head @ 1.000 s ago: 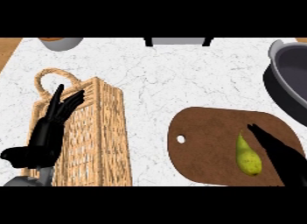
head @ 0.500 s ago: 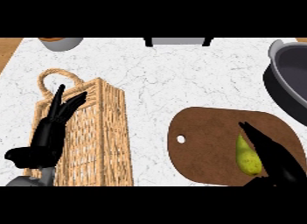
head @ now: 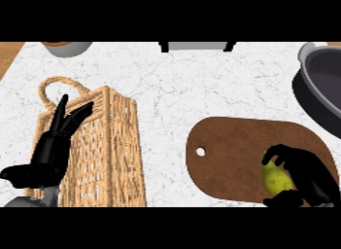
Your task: Pick the pear from the cutting board and place it in the pot
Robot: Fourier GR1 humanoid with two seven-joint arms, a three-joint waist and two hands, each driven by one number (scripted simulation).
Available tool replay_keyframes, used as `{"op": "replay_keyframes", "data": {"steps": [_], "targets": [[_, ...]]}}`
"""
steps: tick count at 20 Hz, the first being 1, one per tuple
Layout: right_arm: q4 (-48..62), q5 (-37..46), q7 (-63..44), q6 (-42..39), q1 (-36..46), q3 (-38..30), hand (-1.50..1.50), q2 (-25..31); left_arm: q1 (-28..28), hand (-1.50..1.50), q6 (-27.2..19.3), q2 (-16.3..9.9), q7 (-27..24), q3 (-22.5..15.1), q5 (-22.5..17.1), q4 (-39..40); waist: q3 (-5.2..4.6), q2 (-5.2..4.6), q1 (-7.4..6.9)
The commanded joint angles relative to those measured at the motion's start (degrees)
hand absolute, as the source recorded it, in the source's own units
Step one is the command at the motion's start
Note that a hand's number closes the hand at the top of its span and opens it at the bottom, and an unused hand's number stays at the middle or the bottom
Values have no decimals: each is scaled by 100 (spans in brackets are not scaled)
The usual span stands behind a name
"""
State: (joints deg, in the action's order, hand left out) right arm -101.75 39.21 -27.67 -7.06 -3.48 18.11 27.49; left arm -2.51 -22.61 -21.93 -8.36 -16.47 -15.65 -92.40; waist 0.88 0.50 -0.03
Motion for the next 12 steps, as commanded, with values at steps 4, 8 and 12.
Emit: {"op": "replay_keyframes", "data": {"steps": [4, 8, 12], "targets": [[442, 459, 589, 481, 7, -50, 150, -174, 10, 0, -46, 586, -242, -111, 60, 355, -87, -55, 16], [-219, 710, 366, 517, -141, -124, 150, -105, 91, 0, 48, 431, -297, 63, -85, 331, -90, -46, 30], [1709, 731, -1403, 500, 1855, -1346, 150, -654, -186, 0, 156, 285, -75, -270, -87, -11, -90, -259, -560]]}}
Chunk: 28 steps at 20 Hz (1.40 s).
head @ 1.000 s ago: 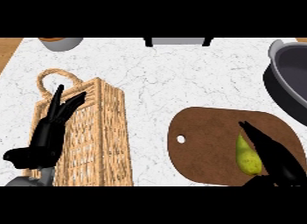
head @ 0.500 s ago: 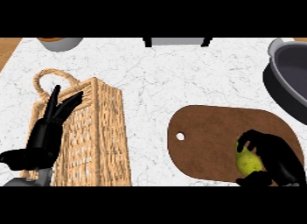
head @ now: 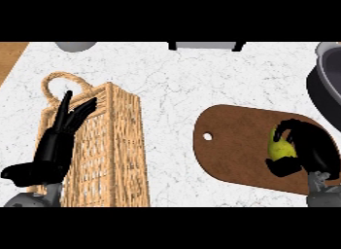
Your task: Pick the pear from the cutting board and place it in the pot
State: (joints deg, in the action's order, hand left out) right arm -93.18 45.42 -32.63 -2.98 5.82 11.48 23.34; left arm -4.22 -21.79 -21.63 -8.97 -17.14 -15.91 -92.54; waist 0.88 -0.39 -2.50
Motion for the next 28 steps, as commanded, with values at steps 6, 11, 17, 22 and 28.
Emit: {"op": "replay_keyframes", "data": {"steps": [6, 11, 17, 22, 28], "targets": [[2063, 818, -2175, 326, 2494, -1391, 150, 127, -408, 0, 128, 291, 144, -337, -68, -10, -97, -283, -670], [3139, 1822, -2610, 865, 3686, -1253, 150, 317, -429, 0, 107, 355, 153, -510, 16, 85, -93, -256, -729], [4399, 2782, -3150, 866, 4960, -1133, 150, 427, -448, 0, 56, 413, 162, -525, -13, 230, -102, -238, -651], [5282, 3384, -3680, 1292, 5458, -1269, 150, 192, -577, 0, -105, 462, 215, -497, 3, 264, -89, -200, -435], [6104, 3782, -3804, 1559, 5856, -1624, 150, 433, -344, 0, -170, 304, 61, -405, -51, 269, -85, -150, -291]]}}
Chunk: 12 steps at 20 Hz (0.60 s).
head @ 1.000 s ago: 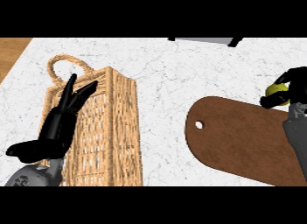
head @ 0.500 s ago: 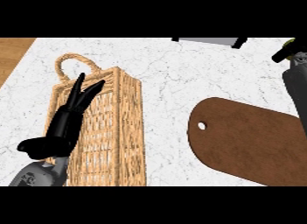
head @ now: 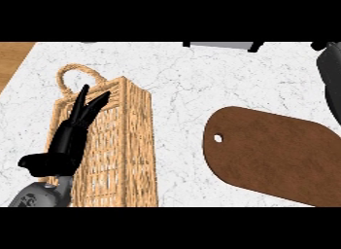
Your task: Pick the pear from the cutting board and place it in the pot
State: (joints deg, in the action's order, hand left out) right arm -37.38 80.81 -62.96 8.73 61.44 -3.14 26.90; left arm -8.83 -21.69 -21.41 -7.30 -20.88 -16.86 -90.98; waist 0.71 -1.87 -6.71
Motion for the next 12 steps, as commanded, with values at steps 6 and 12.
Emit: {"op": "replay_keyframes", "data": {"steps": [6, 12], "targets": [[1075, 347, -535, 833, 250, -563, 150, 396, 215, 0, -134, 237, -254, 131, -139, 225, -67, 32, 329], [1365, 363, -234, 1196, 62, -889, 150, 654, 201, 0, -135, 147, -307, 302, -223, 343, -67, 76, 467]]}}
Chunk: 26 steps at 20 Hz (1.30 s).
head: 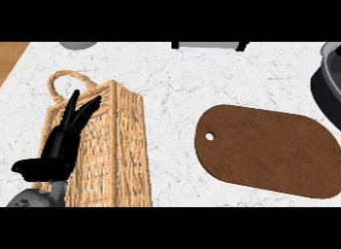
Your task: Pick the pear from the cutting board and place it in the pot
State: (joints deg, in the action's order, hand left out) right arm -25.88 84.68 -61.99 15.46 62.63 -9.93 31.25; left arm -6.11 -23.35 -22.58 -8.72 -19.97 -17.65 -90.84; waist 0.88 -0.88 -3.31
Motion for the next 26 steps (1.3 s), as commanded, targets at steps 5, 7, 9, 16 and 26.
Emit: {"op": "replay_keyframes", "data": {"steps": [5, 7, 9, 16, 26], "targets": [[357, -259, 32, 702, -341, -553, 150, 358, 325, 0, -169, 391, -295, -48, 1, 62, -82, 35, 188], [513, -448, 311, 908, -462, -779, 150, 500, 205, 0, -109, 368, -194, 5, -67, 25, -79, 17, 171], [627, -546, 353, 1149, -787, -861, 150, 243, 273, 0, 33, 205, -125, 128, -162, 37, -79, 25, 183], [1098, -1167, 893, 998, -978, -1452, 150, 565, -21, 0, -161, 492, -401, 33, 85, 392, -79, 0, 191], [1101, -2350, 2011, 1266, -1490, -2450, -150, 590, 155, 0, -95, 365, -244, 2, -84, 188, -70, 18, 211]]}}
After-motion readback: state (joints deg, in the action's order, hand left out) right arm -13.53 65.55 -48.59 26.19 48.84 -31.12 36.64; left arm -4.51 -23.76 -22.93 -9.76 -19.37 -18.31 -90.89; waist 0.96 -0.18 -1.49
